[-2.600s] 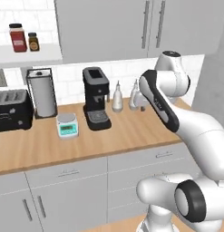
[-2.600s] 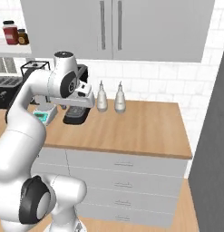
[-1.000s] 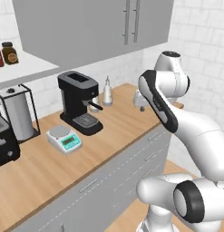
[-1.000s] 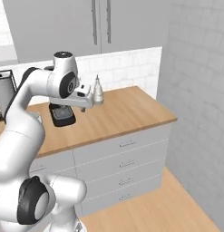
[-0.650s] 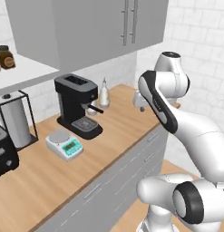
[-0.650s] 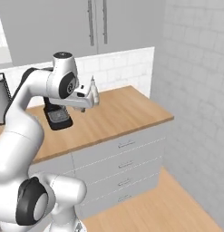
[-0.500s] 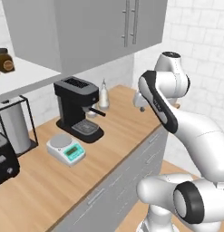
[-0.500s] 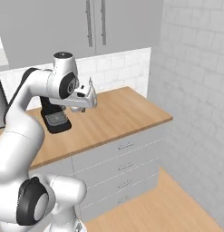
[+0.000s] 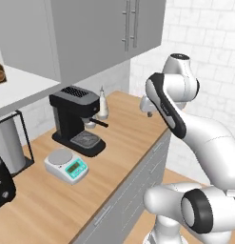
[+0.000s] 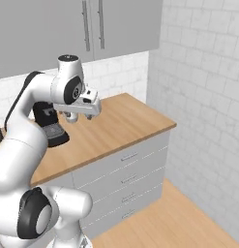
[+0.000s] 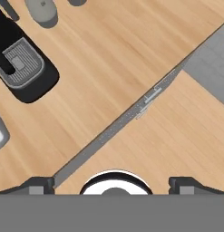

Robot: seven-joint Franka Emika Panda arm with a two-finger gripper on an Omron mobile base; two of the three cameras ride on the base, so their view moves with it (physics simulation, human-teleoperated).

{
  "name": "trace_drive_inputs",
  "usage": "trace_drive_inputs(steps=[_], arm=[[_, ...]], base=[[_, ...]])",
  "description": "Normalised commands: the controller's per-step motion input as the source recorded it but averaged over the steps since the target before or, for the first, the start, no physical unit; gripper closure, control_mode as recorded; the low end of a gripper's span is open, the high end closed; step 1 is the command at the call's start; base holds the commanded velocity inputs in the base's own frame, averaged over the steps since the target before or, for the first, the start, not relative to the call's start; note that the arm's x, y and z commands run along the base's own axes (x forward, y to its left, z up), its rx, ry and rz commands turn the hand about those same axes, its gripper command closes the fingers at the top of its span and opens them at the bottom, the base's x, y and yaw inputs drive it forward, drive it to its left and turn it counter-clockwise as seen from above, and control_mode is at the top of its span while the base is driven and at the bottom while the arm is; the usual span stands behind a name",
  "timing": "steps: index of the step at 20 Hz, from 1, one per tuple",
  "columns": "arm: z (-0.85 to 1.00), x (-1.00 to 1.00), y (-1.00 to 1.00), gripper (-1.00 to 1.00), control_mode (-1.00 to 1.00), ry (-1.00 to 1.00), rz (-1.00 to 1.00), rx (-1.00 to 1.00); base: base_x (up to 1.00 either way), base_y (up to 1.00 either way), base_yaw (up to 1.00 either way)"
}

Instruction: Take a straw from the drawer in front and place it inside the glass cup on the dining counter.

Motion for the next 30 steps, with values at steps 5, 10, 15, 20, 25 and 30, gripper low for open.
trace_drive_inputs(steps=[5, 10, 15, 20, 25, 30], arm=[[0.00, 0.00, 0.00, -1.00, 1.00, 0.00, 0.00, 0.00], [0.00, 0.00, 0.00, -1.00, 1.00, 0.00, 0.00, 0.00], [0.00, 0.00, 0.00, -1.00, -1.00, 0.00, 0.00, 0.00], [-0.11, 0.07, -0.13, -1.00, -1.00, 0.00, 0.00, 0.04], [-0.35, 0.42, -0.83, -1.00, -1.00, 0.00, 0.00, 0.30], [-0.59, 0.32, -1.00, -1.00, -1.00, 0.00, 0.00, 0.42]], base=[[0.00, 0.27, -0.07], [0.00, 0.46, -0.08], [0.00, 0.41, -0.03], [0.00, 0.00, 0.00], [0.00, 0.00, 0.00], [0.00, 0.00, 0.00]])
